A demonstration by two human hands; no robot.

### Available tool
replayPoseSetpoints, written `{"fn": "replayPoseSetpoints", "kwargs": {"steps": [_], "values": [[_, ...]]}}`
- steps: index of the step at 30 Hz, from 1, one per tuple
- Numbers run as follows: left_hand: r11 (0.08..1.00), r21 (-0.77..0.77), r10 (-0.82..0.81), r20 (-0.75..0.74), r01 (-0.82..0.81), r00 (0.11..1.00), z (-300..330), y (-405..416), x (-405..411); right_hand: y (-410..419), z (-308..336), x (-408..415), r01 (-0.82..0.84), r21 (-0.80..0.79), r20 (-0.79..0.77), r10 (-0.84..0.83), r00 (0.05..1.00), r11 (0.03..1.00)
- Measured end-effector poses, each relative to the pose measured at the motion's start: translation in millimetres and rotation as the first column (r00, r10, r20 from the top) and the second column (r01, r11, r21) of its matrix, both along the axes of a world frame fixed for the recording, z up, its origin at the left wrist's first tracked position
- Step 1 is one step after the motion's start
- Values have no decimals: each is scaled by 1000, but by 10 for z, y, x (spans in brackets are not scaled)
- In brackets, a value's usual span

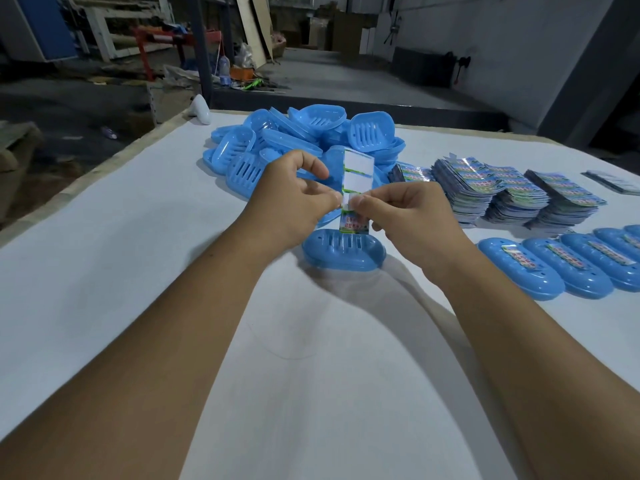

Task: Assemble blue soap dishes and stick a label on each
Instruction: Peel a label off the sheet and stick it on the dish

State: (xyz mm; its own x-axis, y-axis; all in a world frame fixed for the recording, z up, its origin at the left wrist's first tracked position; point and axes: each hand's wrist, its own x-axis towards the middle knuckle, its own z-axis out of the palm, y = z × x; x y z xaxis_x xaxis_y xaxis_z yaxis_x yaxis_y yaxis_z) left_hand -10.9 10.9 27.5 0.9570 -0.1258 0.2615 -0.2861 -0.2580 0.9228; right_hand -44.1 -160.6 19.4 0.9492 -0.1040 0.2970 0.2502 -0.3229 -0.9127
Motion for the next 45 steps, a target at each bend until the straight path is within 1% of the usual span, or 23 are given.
{"fn": "replayPoseSetpoints", "kwargs": {"steps": [2,5,9,12,17,19,21,24,28,33,35,36,37,38,39,41,42,43,45], "values": [[998,31,55,13,-56,998,0,15,20,-7,10,-1,12,31,-15,-12,1000,999],[980,127,147,46,-151,988,0,62,53,-29,21,11,34,25,-43,-33,999,999],[929,264,238,108,-259,965,7,140,101,-55,29,24,50,23,-87,-47,995,998],[895,333,270,126,-297,955,-2,184,144,-69,37,19,45,40,-110,-40,993,998],[860,389,305,124,-329,944,-42,213,174,-86,63,19,56,184,-172,-24,985,981],[844,404,331,123,-352,935,-44,243,189,-91,71,23,79,220,-198,-35,980,972],[809,443,370,129,-387,920,-27,292,203,-94,76,25,95,236,-210,-45,977,967],[713,588,397,109,-381,911,-4,399,210,-90,82,15,105,233,-218,-53,975,967],[548,795,387,34,-260,921,23,494,179,-79,82,13,98,219,-217,-49,975,971],[294,921,412,120,-256,903,40,472,128,-75,69,20,88,182,-215,-47,975,979],[232,932,429,159,-279,889,27,476,118,-77,59,22,96,161,-203,-62,977,982],[235,923,432,182,-305,883,26,477,112,-75,56,20,101,152,-194,-70,978,983],[275,900,426,200,-337,882,25,474,110,-71,54,19,106,144,-185,-79,980,984],[362,859,413,200,-362,889,29,462,113,-62,52,17,112,131,-175,-88,981,985],[487,794,390,175,-363,904,37,435,118,-51,49,13,119,111,-164,-100,981,987],[760,588,279,92,-278,956,62,321,97,-23,37,9,138,66,-133,-128,983,988],[856,478,199,52,-200,979,74,239,61,-10,28,10,146,51,-112,-140,984,988],[917,382,122,12,-118,992,82,155,11,-1,19,12,148,43,-86,-144,986,988],[967,254,16,-46,-4,999,70,25,-65,16,2,12,135,38,-37,-133,990,990]]}}
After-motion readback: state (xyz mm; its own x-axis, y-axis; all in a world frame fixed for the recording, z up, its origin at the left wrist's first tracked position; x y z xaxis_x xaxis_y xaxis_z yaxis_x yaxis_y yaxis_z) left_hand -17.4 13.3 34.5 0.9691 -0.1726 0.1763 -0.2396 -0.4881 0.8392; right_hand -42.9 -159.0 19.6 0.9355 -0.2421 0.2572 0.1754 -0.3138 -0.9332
